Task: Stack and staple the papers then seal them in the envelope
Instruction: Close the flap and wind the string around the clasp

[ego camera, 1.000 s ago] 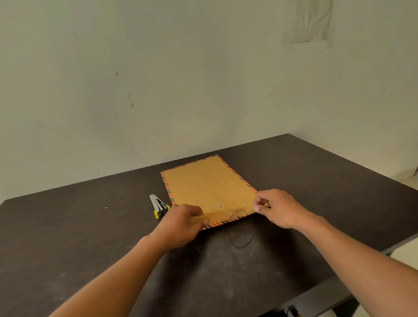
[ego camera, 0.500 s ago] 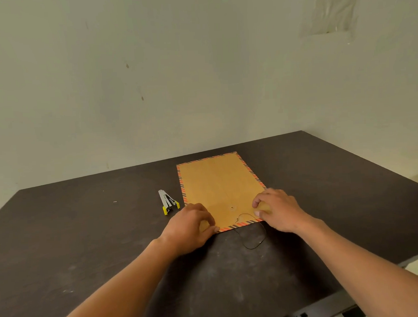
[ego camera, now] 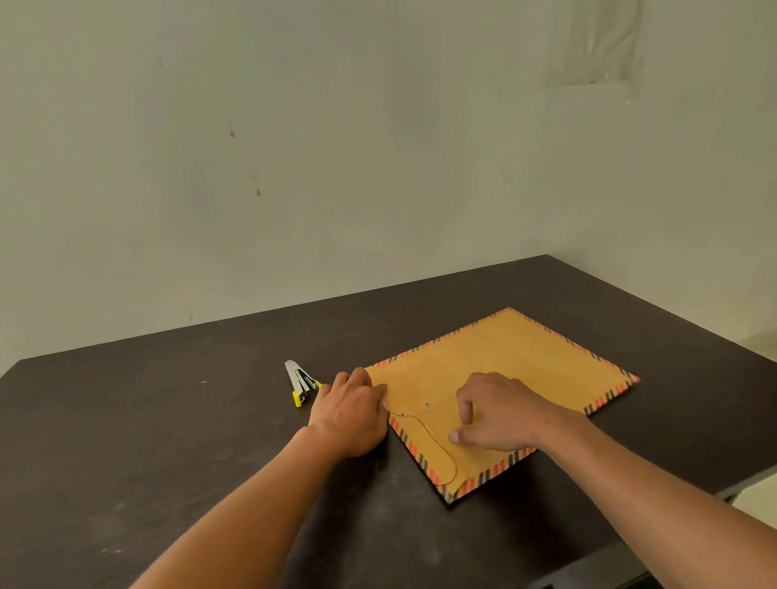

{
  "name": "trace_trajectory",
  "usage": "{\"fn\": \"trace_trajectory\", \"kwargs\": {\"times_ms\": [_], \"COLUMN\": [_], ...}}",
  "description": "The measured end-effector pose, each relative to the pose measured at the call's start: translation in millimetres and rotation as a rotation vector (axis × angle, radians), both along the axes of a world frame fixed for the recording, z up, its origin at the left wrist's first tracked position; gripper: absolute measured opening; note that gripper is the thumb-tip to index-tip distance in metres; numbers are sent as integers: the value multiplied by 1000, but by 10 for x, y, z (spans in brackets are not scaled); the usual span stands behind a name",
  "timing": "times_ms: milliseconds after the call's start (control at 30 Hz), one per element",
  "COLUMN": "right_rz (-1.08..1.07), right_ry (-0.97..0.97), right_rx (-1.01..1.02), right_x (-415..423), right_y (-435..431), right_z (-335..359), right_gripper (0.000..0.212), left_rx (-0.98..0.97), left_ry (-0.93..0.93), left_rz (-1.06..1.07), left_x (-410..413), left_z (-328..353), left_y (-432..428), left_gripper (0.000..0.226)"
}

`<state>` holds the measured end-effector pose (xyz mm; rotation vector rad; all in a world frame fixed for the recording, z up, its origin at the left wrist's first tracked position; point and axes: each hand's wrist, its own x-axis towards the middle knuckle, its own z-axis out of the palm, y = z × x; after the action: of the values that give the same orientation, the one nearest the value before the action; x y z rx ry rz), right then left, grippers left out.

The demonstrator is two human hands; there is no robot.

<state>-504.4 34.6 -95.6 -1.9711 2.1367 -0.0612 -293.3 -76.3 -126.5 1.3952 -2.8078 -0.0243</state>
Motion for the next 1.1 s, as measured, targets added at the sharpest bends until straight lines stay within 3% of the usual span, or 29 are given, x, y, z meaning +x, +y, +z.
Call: {"fn": "trace_trajectory", "kwargs": {"times_ms": [167,333,467,700,800,900,1100], "right_rz": [72,-65,-96,-174,-248,-252,-195], "right_ry": [-33,-128,100,157,155,123,-19], "right_rx": [87,93,-55,-26,-54,-81,-210], "right_x": [42,167,332,382,416,402,333], "right_y": [7,-98,-172,-243,-254,-245,-293], "right_z": [76,-22,-67,-79,-70,-42,-32], "right_gripper": [42,60,64,79,67,41,11], "left_rx": [150,105,-30,1,-84,-116,-15], "left_ry": [122,312,365,209,92,23,52], "left_rz": [-30,-27,-51,-180,-168,-111,-86], "left_x": [-151,-120,-39,-15,-13,-11,23], "left_z": [2,7,71,30,-56,-94,-149], "left_y": [-122,-90,24,283,297,290,166], "left_gripper": [55,50,38,35,42,45,56]}}
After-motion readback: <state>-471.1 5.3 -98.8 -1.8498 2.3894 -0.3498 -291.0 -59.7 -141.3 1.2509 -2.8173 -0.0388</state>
